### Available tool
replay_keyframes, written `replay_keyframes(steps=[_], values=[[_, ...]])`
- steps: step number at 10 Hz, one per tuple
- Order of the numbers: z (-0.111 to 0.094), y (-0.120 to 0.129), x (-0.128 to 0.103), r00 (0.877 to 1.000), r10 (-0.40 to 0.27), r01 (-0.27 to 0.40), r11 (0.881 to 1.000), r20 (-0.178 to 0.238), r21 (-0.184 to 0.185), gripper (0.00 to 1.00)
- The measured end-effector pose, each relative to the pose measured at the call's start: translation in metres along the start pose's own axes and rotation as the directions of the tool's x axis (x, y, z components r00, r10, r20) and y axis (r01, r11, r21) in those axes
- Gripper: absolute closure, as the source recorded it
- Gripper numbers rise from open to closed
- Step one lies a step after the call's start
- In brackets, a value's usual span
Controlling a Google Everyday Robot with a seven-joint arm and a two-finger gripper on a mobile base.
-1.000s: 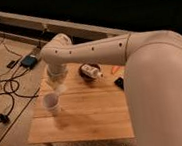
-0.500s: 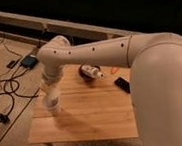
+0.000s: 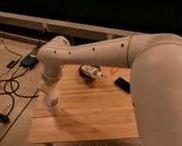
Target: Place the white sponge in the ceramic cup
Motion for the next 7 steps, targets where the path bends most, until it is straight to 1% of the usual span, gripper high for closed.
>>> replay_keyframes(steps=[4,5,6,7], values=[[0.0,0.0,0.0,1.0,-0.006,0.006,1.0,0.003,-0.002,1.0],[0.0,0.003,-0.002,0.999,-0.031,0.031,0.999,0.012,-0.014,1.0],[0.001,0.009,-0.006,0.997,-0.074,0.075,0.997,0.031,-0.032,1.0],[0.001,0.016,-0.012,0.991,-0.123,0.126,0.991,0.059,-0.054,1.0]])
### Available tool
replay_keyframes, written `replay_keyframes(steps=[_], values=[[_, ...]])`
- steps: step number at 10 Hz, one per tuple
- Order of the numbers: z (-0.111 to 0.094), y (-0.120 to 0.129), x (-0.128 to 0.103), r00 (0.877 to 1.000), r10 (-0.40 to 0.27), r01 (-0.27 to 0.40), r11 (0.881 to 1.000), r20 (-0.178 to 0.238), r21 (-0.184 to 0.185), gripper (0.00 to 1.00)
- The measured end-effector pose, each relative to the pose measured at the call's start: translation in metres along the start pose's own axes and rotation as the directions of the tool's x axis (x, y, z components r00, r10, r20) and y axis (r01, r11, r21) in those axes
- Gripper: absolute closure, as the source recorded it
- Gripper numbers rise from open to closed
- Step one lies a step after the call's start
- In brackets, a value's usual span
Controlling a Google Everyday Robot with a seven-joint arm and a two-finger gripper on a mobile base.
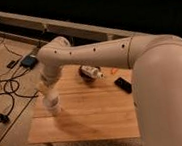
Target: Place the white sponge in the ceramic cup
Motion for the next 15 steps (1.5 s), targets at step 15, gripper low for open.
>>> replay_keyframes(steps=[15], values=[[0.054,-0.005,-0.001,0.977,-0.161,0.184,0.967,0.139,-0.174,1.0]])
